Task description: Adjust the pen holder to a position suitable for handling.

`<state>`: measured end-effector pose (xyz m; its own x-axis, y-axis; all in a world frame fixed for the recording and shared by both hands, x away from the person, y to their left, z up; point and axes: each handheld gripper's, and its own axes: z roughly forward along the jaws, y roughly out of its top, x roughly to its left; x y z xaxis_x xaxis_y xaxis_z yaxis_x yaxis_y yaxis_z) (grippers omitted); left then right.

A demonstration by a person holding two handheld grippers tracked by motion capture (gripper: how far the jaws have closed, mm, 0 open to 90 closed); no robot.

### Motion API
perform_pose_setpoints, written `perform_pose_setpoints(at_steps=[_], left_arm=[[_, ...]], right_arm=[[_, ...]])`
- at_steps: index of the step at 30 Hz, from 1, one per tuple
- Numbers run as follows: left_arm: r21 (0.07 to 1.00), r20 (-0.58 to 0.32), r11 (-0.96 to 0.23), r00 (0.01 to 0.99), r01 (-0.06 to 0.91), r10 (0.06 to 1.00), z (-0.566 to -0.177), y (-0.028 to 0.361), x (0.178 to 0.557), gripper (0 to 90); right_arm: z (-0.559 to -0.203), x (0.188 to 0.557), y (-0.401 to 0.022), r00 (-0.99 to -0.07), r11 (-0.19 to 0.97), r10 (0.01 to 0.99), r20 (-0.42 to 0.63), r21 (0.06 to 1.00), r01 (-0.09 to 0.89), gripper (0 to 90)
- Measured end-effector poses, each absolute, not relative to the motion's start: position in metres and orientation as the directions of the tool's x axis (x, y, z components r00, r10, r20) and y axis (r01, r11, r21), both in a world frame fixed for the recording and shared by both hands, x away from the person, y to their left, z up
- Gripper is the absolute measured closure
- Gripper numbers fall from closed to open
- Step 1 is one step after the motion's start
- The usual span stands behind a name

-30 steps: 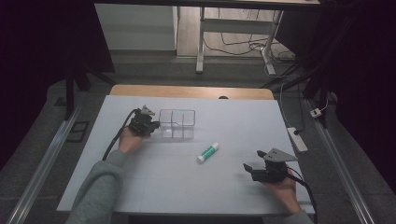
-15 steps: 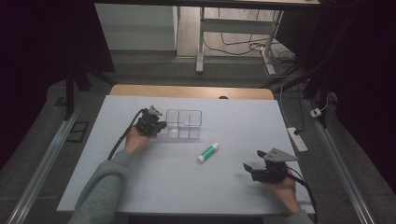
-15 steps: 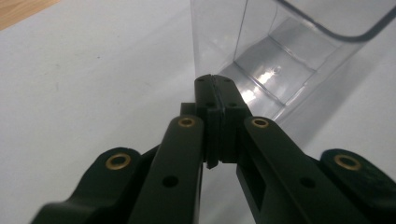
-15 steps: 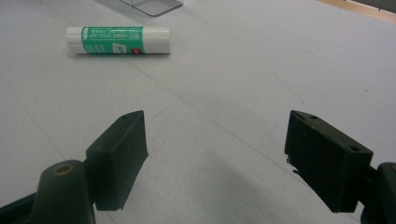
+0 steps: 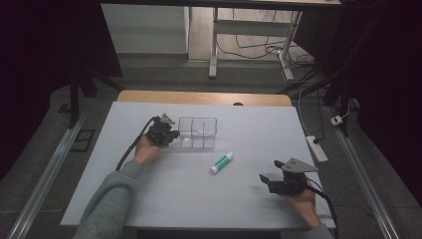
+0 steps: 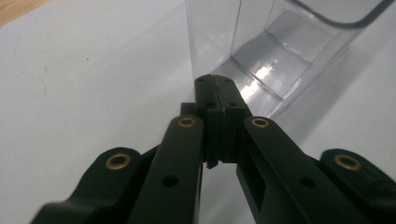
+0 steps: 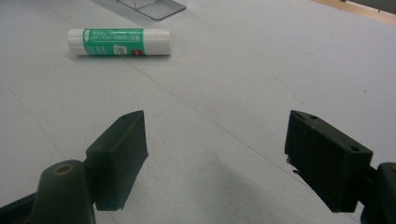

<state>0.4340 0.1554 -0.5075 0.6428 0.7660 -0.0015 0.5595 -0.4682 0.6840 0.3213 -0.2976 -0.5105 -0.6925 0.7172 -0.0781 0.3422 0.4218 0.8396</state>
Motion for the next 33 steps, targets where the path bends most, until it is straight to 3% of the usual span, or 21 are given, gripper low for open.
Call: perform_pose_setpoints(at_steps=[10,19,21,24,27,33], left_arm=[[0.678,-0.009,-0.475,0.653,0.56,0.757,-0.508,0.159,0.434,88.5],[0.709,-0.015,-0.434,0.626,0.557,0.779,-0.497,0.183,0.409,88.1],[0.718,-0.018,-0.426,0.627,0.55,0.779,-0.495,0.187,0.402,83.5],[0.732,-0.012,-0.419,0.626,0.537,0.78,-0.491,0.19,0.391,66.9],[0.738,-0.02,-0.413,0.629,0.533,0.777,-0.487,0.193,0.378,56.4],[0.759,-0.047,-0.374,0.619,0.532,0.784,-0.484,0.205,0.351,45.2]], right_arm=[[-0.51,0.321,-0.298,-0.691,0.423,0.718,-0.081,0.84,0.341,20.9],[-0.507,0.32,-0.3,-0.696,0.419,0.713,-0.082,0.845,0.331,20.9],[-0.507,0.32,-0.3,-0.702,0.417,0.708,-0.079,0.849,0.325,20.9],[-0.506,0.32,-0.3,-0.706,0.42,0.704,-0.079,0.848,0.323,20.9],[-0.505,0.319,-0.301,-0.711,0.414,0.699,-0.075,0.853,0.317,20.9],[-0.504,0.32,-0.3,-0.726,0.413,0.684,-0.076,0.86,0.299,20.9]])
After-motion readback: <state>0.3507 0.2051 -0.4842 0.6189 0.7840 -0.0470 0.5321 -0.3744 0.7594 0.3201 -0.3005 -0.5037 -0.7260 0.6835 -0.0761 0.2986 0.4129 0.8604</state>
